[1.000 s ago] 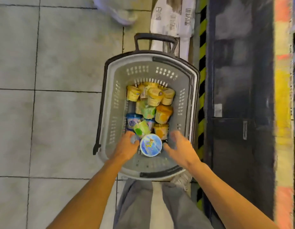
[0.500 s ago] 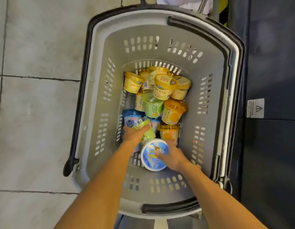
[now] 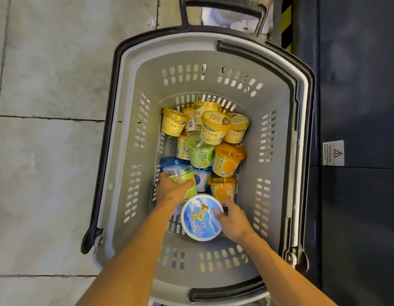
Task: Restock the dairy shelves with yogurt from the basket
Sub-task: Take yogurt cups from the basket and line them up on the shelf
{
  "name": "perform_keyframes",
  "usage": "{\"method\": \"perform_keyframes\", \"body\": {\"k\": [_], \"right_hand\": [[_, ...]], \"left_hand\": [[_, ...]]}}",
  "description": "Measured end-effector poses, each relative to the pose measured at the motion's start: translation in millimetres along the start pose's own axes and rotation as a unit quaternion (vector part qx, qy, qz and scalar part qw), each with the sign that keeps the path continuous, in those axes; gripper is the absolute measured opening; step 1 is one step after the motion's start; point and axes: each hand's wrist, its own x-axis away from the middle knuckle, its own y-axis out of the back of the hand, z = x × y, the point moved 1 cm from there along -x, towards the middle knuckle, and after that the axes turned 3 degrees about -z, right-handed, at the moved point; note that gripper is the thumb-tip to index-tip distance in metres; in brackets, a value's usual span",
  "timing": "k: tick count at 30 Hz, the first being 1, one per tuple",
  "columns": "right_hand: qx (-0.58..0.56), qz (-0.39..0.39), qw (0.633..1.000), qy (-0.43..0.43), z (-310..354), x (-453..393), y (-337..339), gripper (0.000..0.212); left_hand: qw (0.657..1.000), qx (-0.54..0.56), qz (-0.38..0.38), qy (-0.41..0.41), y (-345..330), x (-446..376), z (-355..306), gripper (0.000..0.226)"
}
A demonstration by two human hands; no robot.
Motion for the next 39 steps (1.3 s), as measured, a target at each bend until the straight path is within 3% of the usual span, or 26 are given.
{"method": "perform_keyframes", "body": {"k": [7, 10, 13, 16, 19, 24, 31, 39], "right_hand": [[-0.165, -0.033, 0.985, -0.038, 9, 31, 22, 0.007], [-0.206, -0.035, 0.977, -0.035, 19, 42, 34, 0.005], [-0.251, -0.039, 0.966, -0.039, 33, 46, 45, 0.007], [-0.303, -0.039, 0.951, -0.047, 48, 47, 53, 0.009], [-0.339, -0.039, 0.938, -0.053, 60, 46, 60, 0.007], [-0.367, -0.047, 0.927, -0.062, 71, 51, 65, 0.008], [-0.363, -0.049, 0.929, -0.054, 74, 64, 70, 0.010], [-0.363, -0.085, 0.928, -0.032, 84, 108, 85, 0.011]], "left_hand": [[0.979, -0.193, 0.054, -0.037, -1, -7, -26, 0.122], [0.953, -0.257, 0.012, -0.160, 2, 0, -53, 0.109], [0.944, -0.184, 0.000, -0.274, 3, 6, -84, 0.075], [0.955, -0.086, 0.062, -0.277, 1, 8, -104, 0.063], [0.955, -0.055, 0.102, -0.272, -7, 8, -121, 0.071], [0.963, -0.083, 0.080, -0.245, -25, -10, -151, 0.113], [0.951, -0.115, 0.035, -0.285, -31, -12, -164, 0.098], [0.940, -0.047, -0.019, -0.336, 43, 39, -170, 0.082]]}}
